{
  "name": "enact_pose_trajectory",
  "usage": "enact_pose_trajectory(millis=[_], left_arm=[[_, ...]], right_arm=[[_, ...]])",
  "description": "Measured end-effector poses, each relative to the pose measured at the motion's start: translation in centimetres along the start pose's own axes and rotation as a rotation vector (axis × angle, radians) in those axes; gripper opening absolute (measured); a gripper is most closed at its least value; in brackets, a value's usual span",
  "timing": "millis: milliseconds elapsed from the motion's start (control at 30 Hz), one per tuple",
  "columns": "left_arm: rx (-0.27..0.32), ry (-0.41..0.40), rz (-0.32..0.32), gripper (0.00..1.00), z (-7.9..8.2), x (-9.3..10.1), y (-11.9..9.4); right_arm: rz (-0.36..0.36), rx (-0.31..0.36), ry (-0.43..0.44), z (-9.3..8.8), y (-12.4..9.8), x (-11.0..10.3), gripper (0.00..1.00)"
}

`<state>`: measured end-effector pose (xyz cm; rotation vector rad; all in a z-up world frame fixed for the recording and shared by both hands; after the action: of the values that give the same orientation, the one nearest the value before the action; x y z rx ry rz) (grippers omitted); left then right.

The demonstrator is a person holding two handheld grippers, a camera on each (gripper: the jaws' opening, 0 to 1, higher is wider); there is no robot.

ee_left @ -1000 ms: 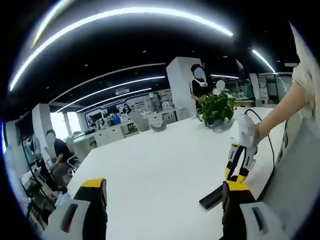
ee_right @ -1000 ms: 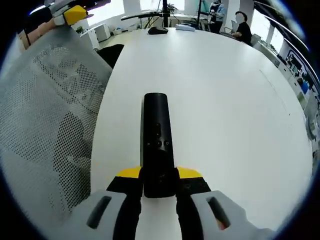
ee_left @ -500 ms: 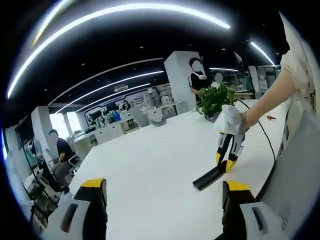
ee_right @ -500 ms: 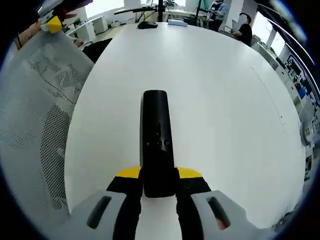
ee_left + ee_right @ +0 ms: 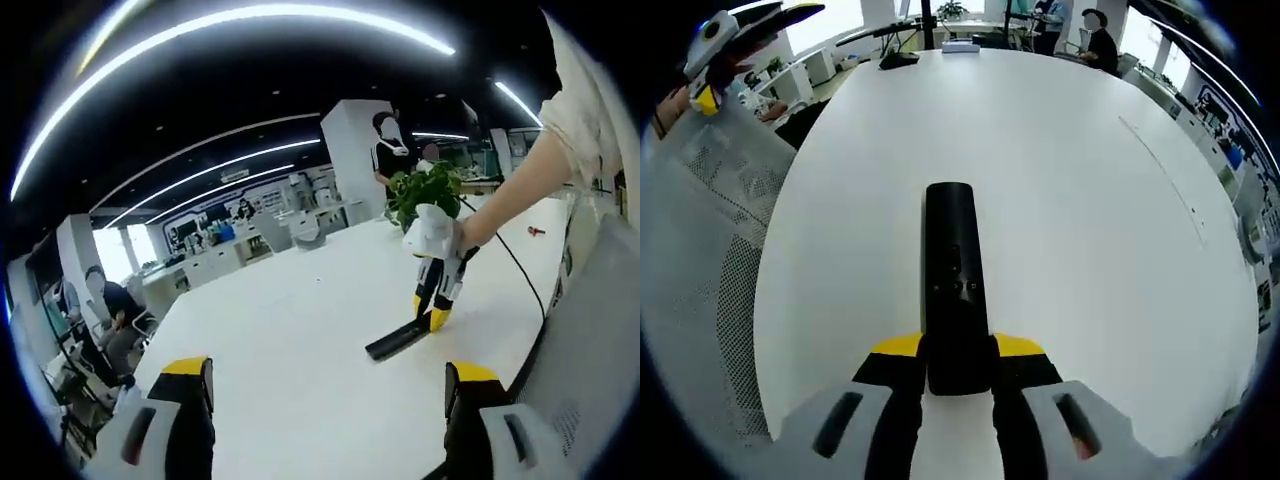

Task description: Press the specified remote control buttons in sequence, fully releasing each button before pressing the next.

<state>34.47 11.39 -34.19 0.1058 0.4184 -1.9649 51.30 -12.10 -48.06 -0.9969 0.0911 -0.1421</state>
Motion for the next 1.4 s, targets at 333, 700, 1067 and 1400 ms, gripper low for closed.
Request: enact_pose_trajectory(millis=[333,700,1067,1400], left_arm=[[-0.023,0.004,-0.032,1.00,-0.2,0.4,0.1],[-0.050,-0.017,-0.050,1.00,-0.7,0.6,0.3],[-0.032,-0.013,-0.093,1.00,-0.4,1.2,0.4],[-0.010,-0.036,-0.090,1.00,-0.2,1.1,0.3]], right_arm=[[-0.024,0.033,0.096,0.1,0.2,0.0,0.26],[-0.181,0.223,0.257,0.5,-2.5,-0.9,0.60],[-0.342,0.336,0.383,-0.8,-6.8,-4.2,1.00],[-0.418,0.473,0.462,0.8,-12.0,-9.3,1.00]])
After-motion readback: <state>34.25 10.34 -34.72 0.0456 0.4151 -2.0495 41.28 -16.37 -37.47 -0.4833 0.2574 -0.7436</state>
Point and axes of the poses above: the point that each gripper's makers call its tool centre point, and the gripper's own axes: y roughly forward along the fingers, x roughly to its right, z roughly out of its top, the point moved 5 cm from there along -y, roughly backward along the fingers, and after that the axes turned 6 degrees about x, right-handed, at the moved point
